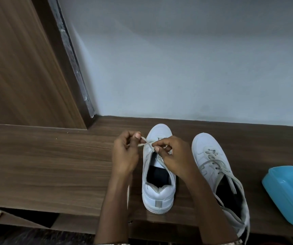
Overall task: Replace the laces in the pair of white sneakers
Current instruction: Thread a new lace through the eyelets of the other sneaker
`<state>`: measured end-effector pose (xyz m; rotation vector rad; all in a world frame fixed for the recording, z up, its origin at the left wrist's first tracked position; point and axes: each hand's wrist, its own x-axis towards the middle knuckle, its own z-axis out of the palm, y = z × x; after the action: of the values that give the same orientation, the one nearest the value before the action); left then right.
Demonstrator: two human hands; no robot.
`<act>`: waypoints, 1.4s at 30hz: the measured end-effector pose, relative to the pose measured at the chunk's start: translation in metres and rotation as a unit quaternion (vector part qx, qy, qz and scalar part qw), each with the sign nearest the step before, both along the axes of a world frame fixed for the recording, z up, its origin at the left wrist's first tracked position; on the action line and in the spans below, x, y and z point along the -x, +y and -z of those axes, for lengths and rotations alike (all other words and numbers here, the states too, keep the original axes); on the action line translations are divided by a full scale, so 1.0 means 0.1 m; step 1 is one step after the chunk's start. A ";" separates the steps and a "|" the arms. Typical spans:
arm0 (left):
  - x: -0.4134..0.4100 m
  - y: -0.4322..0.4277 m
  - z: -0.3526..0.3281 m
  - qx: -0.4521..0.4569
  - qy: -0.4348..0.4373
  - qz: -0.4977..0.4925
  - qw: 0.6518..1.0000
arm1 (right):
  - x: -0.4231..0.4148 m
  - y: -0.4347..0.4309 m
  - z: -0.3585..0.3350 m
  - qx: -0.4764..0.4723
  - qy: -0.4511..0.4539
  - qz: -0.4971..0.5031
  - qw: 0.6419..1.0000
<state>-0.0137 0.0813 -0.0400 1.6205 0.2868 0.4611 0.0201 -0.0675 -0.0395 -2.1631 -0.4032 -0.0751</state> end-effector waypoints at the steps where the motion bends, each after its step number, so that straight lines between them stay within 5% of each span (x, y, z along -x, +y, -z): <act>1: 0.01 0.01 -0.06 0.038 -0.008 -0.018 0.999 | 0.00 -0.02 0.00 0.002 0.003 -0.001 1.000; 5: 0.09 0.16 -0.24 0.183 -0.057 -0.057 0.980 | 0.00 -0.04 -0.02 0.011 -0.013 0.000 1.000; 12: 0.18 0.21 -0.40 0.210 -0.101 0.038 0.972 | 0.10 0.21 -0.07 0.075 -0.104 -0.019 0.992; 18: 0.26 0.22 -0.24 0.020 0.063 0.151 0.986 | 0.15 0.28 -0.23 -0.100 -0.187 0.011 0.977; 20: 0.28 0.13 -0.24 0.026 0.071 0.204 0.976 | 0.22 0.33 -0.30 -0.135 -0.160 -0.020 0.978; 25: 0.16 0.14 -0.17 -0.004 0.036 0.101 0.994 | 0.26 0.38 -0.32 -0.169 -0.062 -0.099 0.979; 30: 0.15 0.22 -0.21 0.143 -0.055 0.016 0.988 | 0.01 0.06 -0.11 -0.106 -0.025 -0.011 0.994; 33: 0.14 0.28 -0.22 0.311 -0.069 0.028 0.948 | -0.01 -0.03 -0.05 -0.042 -0.017 -0.041 0.998; 36: 0.15 0.27 -0.20 0.380 -0.078 0.073 0.919 | 0.01 0.04 -0.02 -0.009 -0.071 -0.054 0.996; 39: 0.15 0.25 -0.20 0.354 -0.065 0.073 0.930 | 0.04 0.15 -0.01 0.023 -0.081 -0.045 0.995; 42: 0.20 0.25 -0.20 0.201 0.006 0.056 0.978 | 0.09 0.25 -0.03 0.045 -0.137 -0.028 0.989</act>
<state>-0.0333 0.1061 -0.0197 1.2366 0.2768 0.2840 0.0109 -0.0428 -0.0361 -2.2348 -0.6346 -0.3322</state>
